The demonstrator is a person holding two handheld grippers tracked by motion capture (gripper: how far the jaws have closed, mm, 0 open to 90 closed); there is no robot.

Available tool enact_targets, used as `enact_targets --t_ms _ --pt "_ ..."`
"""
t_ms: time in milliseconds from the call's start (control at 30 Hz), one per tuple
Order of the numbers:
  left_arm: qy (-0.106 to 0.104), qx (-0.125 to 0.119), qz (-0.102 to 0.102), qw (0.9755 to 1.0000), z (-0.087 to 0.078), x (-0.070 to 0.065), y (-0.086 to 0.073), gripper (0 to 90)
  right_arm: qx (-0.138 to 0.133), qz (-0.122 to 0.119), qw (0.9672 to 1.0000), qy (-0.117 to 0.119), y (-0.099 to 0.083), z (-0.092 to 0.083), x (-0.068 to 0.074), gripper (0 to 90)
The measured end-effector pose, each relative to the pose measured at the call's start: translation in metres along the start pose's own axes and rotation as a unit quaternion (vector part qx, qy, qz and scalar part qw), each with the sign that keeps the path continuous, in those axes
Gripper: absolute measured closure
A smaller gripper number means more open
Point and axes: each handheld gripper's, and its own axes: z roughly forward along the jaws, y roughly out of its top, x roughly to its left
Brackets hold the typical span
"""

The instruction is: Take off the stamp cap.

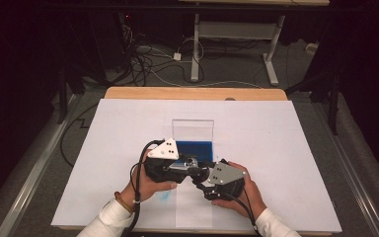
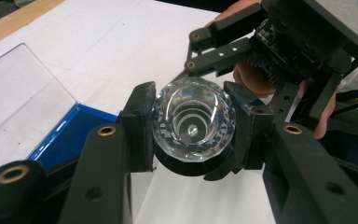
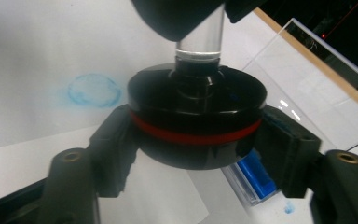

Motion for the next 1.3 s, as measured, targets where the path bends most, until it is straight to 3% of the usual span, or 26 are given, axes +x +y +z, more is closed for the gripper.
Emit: enact_targets --t_ms 533,700,933,1100,1300 --pt "-0.009 -0.009 -0.012 0.9998 0.003 0.001 -0.001 54.6 -0.006 0.019 0.9997 0.011 -0.002 0.003 0.001 38.3" --pt "-0.004 -0.004 -0.005 1.0 0.006 -0.001 -0.001 54.7 0.013 0.028 0.9995 0.011 -0.001 0.003 0.002 38.8" --pt "0.002 -0.004 0.002 1.0 0.008 -0.003 -0.003 54.7 0.029 0.055 0.9974 0.037 0.0 0.006 -0.001 39.1" --pt "0.005 0.003 0.005 1.0 0.011 -0.004 -0.004 54.8 0.04 0.061 0.9961 0.05 -0.001 0.008 -0.003 39.1" --pt "0.006 0.001 0.008 0.9999 0.011 -0.005 -0.004 54.8 0.036 0.076 0.9944 0.064 -0.002 0.009 -0.004 39.1"
